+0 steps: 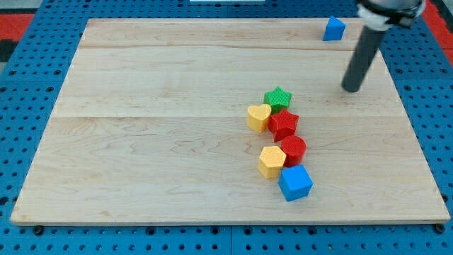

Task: Drag the green star to the center

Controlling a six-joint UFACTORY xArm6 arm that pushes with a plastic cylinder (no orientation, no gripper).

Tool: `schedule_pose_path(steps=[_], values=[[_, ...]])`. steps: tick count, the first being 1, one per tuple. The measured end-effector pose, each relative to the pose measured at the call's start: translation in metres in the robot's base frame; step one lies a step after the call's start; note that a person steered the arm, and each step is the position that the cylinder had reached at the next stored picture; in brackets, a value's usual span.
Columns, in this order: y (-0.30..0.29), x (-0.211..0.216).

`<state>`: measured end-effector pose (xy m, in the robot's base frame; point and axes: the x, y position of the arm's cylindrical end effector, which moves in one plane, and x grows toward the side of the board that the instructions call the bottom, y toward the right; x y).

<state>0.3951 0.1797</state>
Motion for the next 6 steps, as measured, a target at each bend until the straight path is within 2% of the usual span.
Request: schedule_pose_path(steps=[2, 3, 4, 5, 6], values=[[-0.066, 0.038], [-0.148, 0.035], [-0.214, 0.002], [-0.238, -0.037], [-0.184, -0.045]])
